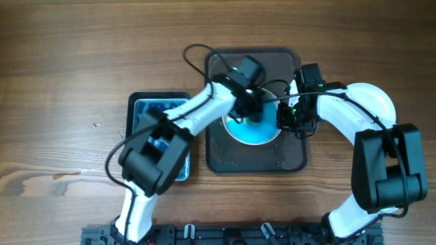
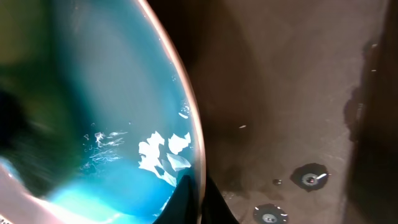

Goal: Clean dirty plates on tray and stack at the side
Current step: 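Scrub the plate held by the right gripper with the sponge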

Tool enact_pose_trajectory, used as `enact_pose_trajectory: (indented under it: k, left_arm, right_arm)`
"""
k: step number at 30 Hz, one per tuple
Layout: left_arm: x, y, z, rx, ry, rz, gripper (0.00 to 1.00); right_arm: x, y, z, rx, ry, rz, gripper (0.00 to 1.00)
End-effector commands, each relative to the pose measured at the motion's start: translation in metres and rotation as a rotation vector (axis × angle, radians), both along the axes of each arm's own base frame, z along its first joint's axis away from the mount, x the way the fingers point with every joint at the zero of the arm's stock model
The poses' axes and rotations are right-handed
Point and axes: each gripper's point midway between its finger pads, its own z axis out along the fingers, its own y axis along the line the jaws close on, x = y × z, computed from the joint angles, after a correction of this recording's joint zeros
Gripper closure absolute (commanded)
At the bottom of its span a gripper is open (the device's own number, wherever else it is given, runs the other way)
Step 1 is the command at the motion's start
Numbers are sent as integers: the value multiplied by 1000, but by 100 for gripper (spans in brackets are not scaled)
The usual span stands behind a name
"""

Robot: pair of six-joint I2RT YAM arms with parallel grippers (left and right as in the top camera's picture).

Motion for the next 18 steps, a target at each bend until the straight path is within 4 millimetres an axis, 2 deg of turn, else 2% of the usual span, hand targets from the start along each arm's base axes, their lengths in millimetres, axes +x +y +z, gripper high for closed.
enact_pose_trajectory:
  k: [1,6,10,13,16,18]
  left_arm:
    - [-65,-48,-24,-99,187,-134,96]
    - [-78,-50,-27,-77,202,-165,96]
    - [-74,-29,-29,-40,239,-142,96]
    - [-68,-5,-24,-6,260,-139,96]
    - [-56,33,-15,92,242,-104,96]
    - [-42,67,-5,194,200,-39,96]
  right_arm:
    - [-15,-14,-18,-91,50,33,96]
    - [-16,-14,-18,-91,53,34,96]
    - [-16,-14,-18,-91,52,34,96]
    - [-16,-14,-18,-91,53,36,96]
    - [-16,-14,-18,-91,52,38,96]
    - [-16,-14,-18,-91,50,38,96]
